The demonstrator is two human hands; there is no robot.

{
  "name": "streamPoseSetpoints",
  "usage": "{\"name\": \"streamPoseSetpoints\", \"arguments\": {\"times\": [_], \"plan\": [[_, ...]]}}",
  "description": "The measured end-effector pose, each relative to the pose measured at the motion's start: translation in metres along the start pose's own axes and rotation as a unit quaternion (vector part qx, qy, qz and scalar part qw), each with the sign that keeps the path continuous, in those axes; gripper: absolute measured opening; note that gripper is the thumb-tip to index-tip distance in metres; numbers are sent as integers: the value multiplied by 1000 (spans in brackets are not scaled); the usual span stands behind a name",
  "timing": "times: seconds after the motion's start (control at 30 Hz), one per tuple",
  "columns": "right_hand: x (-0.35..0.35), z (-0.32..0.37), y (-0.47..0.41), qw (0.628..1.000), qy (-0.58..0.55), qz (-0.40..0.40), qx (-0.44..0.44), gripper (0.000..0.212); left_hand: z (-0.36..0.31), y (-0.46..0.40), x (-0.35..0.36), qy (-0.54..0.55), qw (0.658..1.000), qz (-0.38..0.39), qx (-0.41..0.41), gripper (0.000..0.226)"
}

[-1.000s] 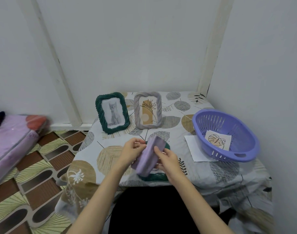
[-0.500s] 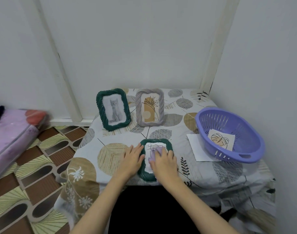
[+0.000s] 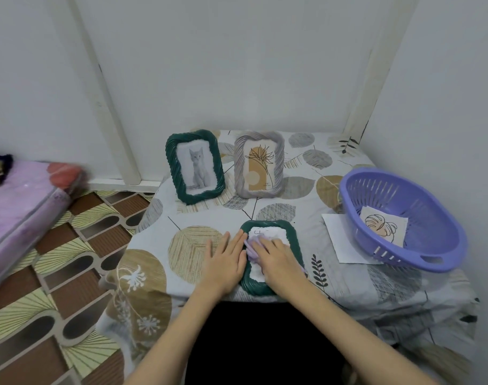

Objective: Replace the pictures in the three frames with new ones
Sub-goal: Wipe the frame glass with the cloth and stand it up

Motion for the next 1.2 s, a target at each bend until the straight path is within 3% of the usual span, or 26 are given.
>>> {"name": "streamPoseSetpoints", "arguments": {"times": [0.03,0.1,0.2,0.27,0.4,0.5,0.57,0.7,0.8,0.87,0.97,1.1,1.2], "plan": [[0,-3,8,1000,0,4,-13,69,0,0,0,-1,1000,-3,2,77],[-3,-15,13,1000,21,-2,-12,70,2,-1,0,5,1000,0,3,66],[-9,-33,-11,998,46,-15,49,63,1,-1,-1,3,1000,3,4,50],[-6,-28,-28,998,16,-17,59,56,0,-1,-1,-3,1000,-3,5,57],[2,-4,-16,999,-16,-31,-40,56,0,-1,0,2,1000,-7,7,85],[-6,-11,-1,995,-15,-60,-72,47,1,-1,2,6,1000,-3,6,67],[-8,-19,-10,998,12,-41,-37,52,2,-2,2,12,1000,5,5,51],[0,-12,-37,999,-38,2,23,44,0,-1,-1,9,1000,5,7,54],[-6,-7,-26,997,-70,-31,-11,44,1,-2,-1,15,1000,10,6,49],[-11,-11,-15,996,-42,-55,-50,38,1,-3,-1,25,1000,11,8,49],[-16,-24,-18,997,1,-74,-38,25,2,-3,-2,25,1000,8,9,48],[-3,-22,-40,994,-98,10,37,28,0,-1,-2,14,1000,9,8,49],[-1,-15,-33,990,-139,20,11,33,1,-1,-2,12,1000,11,4,50]]}}
Point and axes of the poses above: each hand's wrist, its own y-axis away from the middle knuckle, its own x-axis out of the palm, z = x × y, the point moved 9 cm from there along -y, towards the middle knuckle, and after that the axes turned 3 degrees about y, right-handed, at the moved point
